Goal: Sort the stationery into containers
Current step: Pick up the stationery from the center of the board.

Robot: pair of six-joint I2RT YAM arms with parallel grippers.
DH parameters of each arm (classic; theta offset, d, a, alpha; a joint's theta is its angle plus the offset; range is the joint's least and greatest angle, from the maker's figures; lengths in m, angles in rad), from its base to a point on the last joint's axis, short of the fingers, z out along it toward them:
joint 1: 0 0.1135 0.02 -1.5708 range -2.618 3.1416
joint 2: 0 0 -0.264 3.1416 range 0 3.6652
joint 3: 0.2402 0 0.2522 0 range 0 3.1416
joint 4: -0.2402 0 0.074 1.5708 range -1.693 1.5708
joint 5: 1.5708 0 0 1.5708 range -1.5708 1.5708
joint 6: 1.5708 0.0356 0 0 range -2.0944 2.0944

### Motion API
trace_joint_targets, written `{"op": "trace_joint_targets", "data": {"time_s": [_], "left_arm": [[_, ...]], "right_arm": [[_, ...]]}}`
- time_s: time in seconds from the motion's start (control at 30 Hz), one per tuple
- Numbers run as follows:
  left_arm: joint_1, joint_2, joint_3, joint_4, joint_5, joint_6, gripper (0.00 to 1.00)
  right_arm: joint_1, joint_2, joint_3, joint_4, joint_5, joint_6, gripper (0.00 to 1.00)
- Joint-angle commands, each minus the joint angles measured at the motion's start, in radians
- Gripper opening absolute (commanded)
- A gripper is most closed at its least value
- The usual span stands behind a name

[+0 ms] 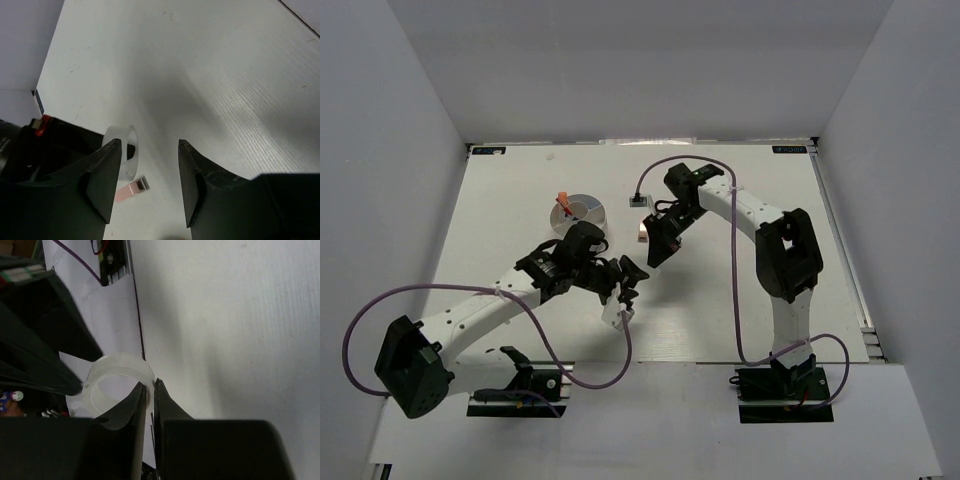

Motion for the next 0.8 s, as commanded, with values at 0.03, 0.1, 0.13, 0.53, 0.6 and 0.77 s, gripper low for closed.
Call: {"op": "trace_joint_targets", "data": {"time_s": [0.03, 0.1, 0.13, 0.53, 0.6, 0.77], "left_arm": [[-0.042, 0.021, 0.032, 0.016, -0.059, 0.035, 0.61], [-0.054, 0.021, 0.025, 0.031, -0.077, 0.035, 0.62], [-0.065, 0.009, 0.017, 0.040, -0.080, 0.034, 0.62], [-0.105, -0.024, -0.003, 0.072, -0.160, -0.016, 0.61], [-0.105, -0.016, -0.006, 0.074, -0.166, -0.028, 0.58], [-0.114, 0.009, -0.020, 0.109, -0.201, -0.072, 0.53]], "right_arm": [[0.023, -0.077, -0.011, -0.034, -0.044, -0.005, 0.00], [0.032, -0.086, -0.017, -0.029, -0.026, -0.010, 0.00], [0.038, -0.088, -0.019, -0.028, -0.017, -0.013, 0.00], [0.054, -0.074, -0.011, -0.010, 0.033, 0.008, 0.00], [0.057, -0.083, -0.008, -0.005, 0.040, 0.010, 0.00], [0.071, -0.117, -0.017, 0.007, 0.079, 0.007, 0.00]]}}
